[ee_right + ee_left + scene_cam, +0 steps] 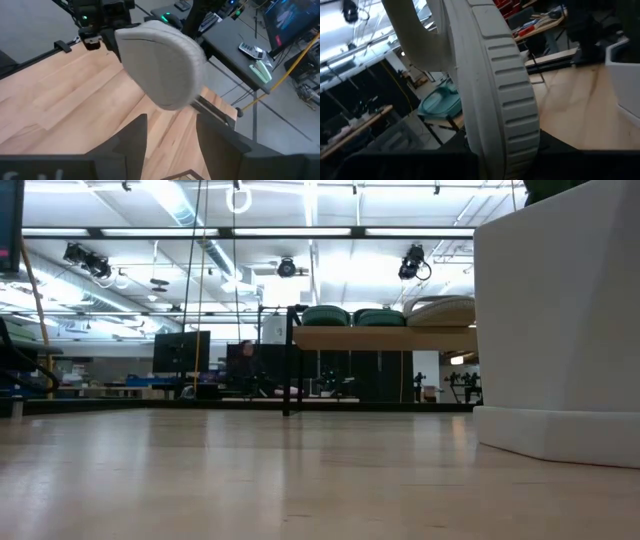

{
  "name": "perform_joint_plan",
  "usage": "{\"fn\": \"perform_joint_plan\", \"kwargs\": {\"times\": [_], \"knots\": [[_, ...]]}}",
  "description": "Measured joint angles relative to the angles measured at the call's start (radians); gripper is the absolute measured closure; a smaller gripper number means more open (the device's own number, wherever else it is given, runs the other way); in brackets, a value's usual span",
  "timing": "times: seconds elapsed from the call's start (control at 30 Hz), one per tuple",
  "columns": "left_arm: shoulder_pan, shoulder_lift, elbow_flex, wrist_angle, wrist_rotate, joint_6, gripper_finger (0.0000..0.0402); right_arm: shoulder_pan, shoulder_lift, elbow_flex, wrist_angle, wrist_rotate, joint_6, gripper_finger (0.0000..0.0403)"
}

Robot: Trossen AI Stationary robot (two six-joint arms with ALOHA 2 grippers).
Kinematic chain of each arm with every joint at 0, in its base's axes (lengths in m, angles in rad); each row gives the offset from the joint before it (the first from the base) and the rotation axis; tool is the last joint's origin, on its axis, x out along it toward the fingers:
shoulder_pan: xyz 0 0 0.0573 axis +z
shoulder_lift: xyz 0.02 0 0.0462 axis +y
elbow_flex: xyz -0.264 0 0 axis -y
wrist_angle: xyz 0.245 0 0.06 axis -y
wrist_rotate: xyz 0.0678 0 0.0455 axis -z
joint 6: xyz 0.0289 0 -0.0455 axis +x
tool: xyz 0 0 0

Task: Pick and place slides into the shelf
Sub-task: Put the gray slides on the shelf

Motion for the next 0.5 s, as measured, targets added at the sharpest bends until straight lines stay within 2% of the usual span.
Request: {"fn": "perform_joint_plan", "kwargs": {"times": [0.13, 0.33, 0.5], "knots": [[-0.001, 0.0, 0.018, 0.054, 0.005, 0.101, 0.0338, 0.001, -0.001, 0.0, 0.002, -0.01, 0.008, 0.0226], [0.012, 0.0, 0.056, 0.071, 0.006, 0.147, 0.0338, 0.027, -0.004, 0.0, -0.003, -0.05, 0.046, 0.0229], [0.012, 0.0, 0.141, 0.142, 0.012, 0.38, 0.0338, 0.066, -0.018, 0.008, -0.015, -0.041, 0.045, 0.0229]]}}
